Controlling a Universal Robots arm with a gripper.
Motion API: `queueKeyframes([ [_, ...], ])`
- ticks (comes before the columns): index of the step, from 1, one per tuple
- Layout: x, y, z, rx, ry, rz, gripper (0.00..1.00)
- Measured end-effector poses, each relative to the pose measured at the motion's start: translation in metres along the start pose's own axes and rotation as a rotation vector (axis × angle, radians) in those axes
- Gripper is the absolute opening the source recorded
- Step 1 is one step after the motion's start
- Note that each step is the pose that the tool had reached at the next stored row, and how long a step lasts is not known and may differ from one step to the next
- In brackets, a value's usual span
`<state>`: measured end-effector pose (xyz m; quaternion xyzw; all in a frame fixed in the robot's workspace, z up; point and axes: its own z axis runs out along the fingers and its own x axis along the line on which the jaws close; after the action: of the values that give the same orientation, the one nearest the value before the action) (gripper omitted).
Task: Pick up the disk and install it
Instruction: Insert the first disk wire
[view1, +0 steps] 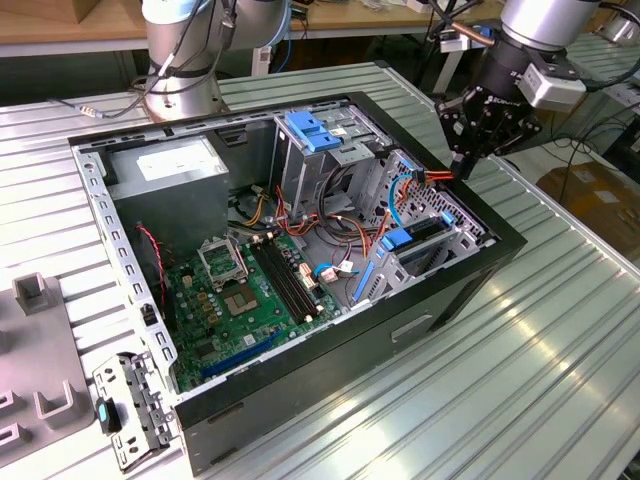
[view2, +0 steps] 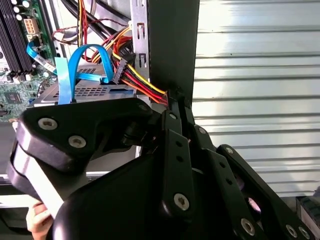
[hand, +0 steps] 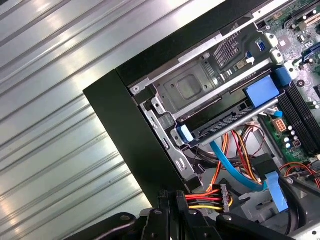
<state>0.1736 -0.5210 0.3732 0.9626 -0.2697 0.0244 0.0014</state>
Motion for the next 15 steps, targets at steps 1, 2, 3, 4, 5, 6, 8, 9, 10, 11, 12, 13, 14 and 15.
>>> queueKeyframes([
  [1, 0.0001, 0.0000, -0.0016, 0.0000, 0.0000, 0.000, 0.16],
  [2, 0.0001, 0.0000, -0.0015, 0.0002, -0.0002, 0.000, 0.16],
  [3, 0.0001, 0.0000, -0.0016, 0.0003, -0.0002, 0.000, 0.16],
  [4, 0.0001, 0.0000, -0.0017, 0.0001, -0.0001, 0.000, 0.16],
  [5, 0.0001, 0.0000, -0.0018, 0.0000, 0.0000, 0.000, 0.16],
  [6, -0.0001, 0.0001, -0.0019, -0.0001, 0.0000, 0.000, 0.16],
  [8, -0.0030, 0.0019, -0.0020, -0.0001, 0.0000, 0.000, 0.16],
  [9, -0.0045, 0.0028, -0.0021, 0.0000, 0.0000, 0.000, 0.16],
  [10, -0.0060, 0.0036, -0.0022, -0.0001, 0.0000, 0.000, 0.16],
  [11, -0.0074, 0.0045, -0.0022, -0.0001, 0.0000, 0.000, 0.16],
  [12, -0.0105, 0.0064, -0.0024, -0.0001, 0.0000, 0.000, 0.16],
  [13, -0.0152, 0.0093, -0.0026, 0.0000, -0.0001, 0.000, 0.16],
  [14, -0.0168, 0.0103, -0.0027, 0.0000, 0.0000, 0.000, 0.16],
  [15, -0.0171, 0.0105, -0.0027, 0.0000, -0.0001, 0.000, 0.16],
])
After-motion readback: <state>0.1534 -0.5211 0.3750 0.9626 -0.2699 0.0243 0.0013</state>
